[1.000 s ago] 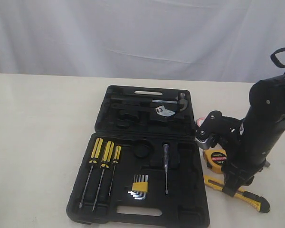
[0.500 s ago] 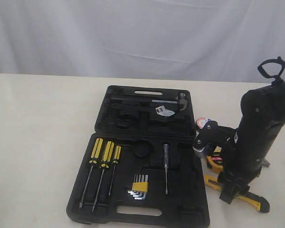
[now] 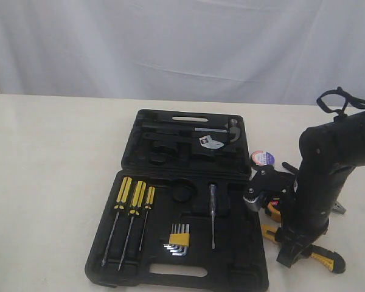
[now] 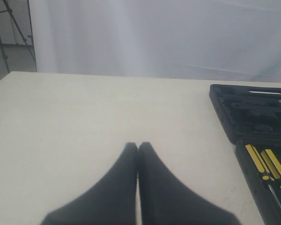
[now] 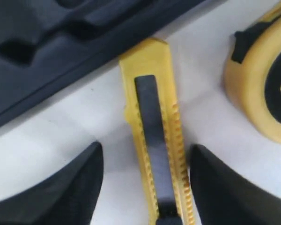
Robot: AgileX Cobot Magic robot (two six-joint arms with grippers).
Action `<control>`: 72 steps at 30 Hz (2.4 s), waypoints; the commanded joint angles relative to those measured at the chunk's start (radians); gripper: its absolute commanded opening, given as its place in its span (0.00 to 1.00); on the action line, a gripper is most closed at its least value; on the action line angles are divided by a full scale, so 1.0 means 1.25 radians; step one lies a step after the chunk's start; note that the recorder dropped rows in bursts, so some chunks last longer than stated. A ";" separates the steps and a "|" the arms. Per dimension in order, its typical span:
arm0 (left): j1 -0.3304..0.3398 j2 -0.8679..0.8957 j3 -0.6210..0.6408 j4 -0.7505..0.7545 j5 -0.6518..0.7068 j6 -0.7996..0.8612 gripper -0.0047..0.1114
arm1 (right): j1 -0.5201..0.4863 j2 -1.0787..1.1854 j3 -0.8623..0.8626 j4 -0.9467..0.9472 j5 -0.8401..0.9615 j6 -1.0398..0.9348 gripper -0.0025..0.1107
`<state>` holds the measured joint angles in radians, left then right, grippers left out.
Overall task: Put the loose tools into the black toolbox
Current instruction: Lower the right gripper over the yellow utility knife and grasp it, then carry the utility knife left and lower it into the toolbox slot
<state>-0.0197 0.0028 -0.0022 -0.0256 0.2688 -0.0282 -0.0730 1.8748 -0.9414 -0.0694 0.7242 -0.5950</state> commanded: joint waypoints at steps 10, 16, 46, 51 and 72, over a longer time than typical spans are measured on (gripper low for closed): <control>-0.002 -0.002 0.002 0.000 -0.001 -0.001 0.04 | -0.005 0.051 0.001 -0.034 0.010 -0.008 0.23; -0.002 -0.002 0.002 0.000 -0.001 -0.001 0.04 | -0.005 0.045 0.000 -0.086 0.065 -0.006 0.02; -0.002 -0.002 0.002 0.000 -0.001 -0.001 0.04 | 0.290 -0.292 0.000 -0.465 0.071 -0.177 0.02; -0.002 -0.002 0.002 0.000 -0.001 -0.001 0.04 | 0.371 -0.283 0.000 -0.503 -0.072 -0.335 0.02; -0.002 -0.002 0.002 0.000 -0.001 -0.001 0.04 | 0.368 -0.113 0.001 -0.649 0.022 -0.520 0.02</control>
<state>-0.0197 0.0028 -0.0022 -0.0256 0.2688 -0.0282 0.3895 1.7326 -0.9415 -0.8769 0.6879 -1.2055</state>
